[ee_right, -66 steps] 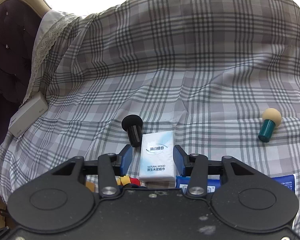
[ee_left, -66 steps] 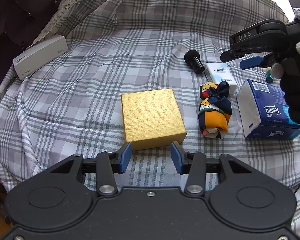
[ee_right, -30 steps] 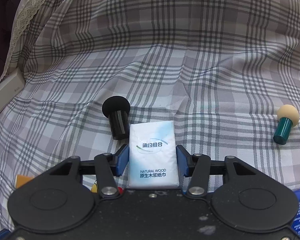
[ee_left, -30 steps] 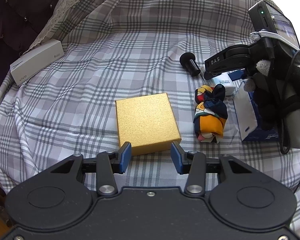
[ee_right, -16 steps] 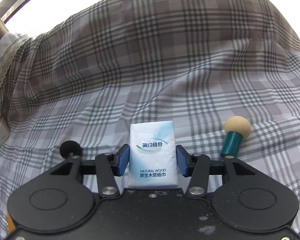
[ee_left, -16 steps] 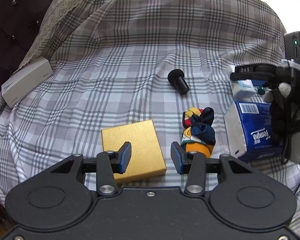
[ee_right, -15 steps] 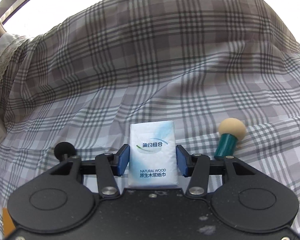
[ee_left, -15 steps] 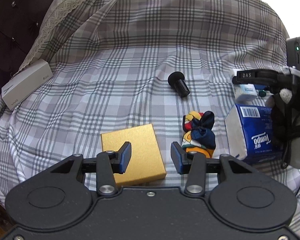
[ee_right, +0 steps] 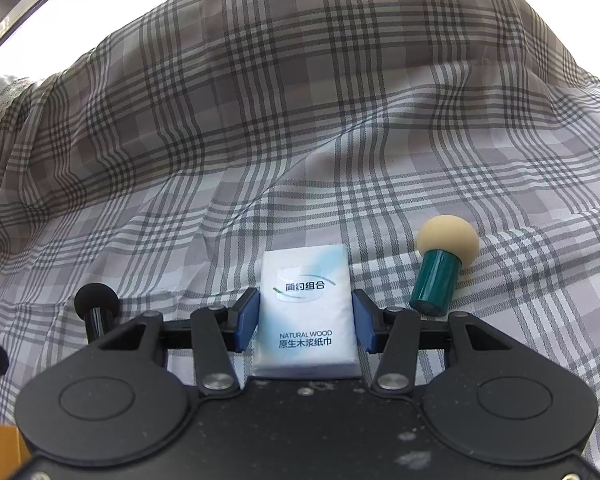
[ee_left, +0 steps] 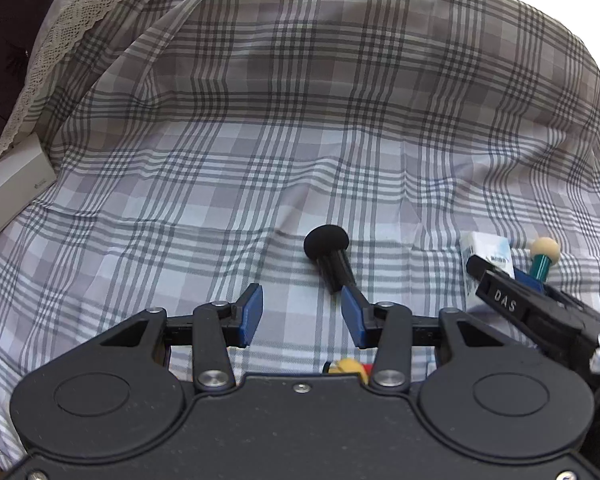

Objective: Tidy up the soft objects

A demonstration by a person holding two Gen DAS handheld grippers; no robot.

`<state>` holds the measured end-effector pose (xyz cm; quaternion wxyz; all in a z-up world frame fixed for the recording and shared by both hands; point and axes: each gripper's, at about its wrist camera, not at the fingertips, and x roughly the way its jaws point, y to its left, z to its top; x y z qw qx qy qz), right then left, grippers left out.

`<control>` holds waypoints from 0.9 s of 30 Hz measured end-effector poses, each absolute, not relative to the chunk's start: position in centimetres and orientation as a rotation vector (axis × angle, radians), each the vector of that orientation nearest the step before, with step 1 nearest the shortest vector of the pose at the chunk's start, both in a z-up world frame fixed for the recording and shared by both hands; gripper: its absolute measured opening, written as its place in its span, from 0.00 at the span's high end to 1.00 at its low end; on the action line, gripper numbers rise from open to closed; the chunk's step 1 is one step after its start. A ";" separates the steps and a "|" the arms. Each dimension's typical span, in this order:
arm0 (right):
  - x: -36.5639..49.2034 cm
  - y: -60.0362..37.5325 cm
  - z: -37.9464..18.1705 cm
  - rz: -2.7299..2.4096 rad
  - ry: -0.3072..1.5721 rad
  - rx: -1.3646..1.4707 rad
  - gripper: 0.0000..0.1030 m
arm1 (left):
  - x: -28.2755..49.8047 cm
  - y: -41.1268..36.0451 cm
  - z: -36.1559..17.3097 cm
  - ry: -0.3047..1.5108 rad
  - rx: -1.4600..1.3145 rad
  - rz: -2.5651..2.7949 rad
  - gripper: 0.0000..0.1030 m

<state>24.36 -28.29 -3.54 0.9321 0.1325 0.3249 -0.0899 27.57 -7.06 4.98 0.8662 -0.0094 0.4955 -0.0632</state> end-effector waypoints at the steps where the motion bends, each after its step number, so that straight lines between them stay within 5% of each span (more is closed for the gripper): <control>1: 24.4 -28.3 -3.5 -0.184 0.665 0.271 0.53 | 28.3 -7.3 4.7 1.044 -0.038 -0.135 0.56; 27: 24.0 -27.9 -3.7 -0.194 0.639 0.251 0.54 | 34.4 -10.0 0.1 1.044 -0.028 -0.081 0.56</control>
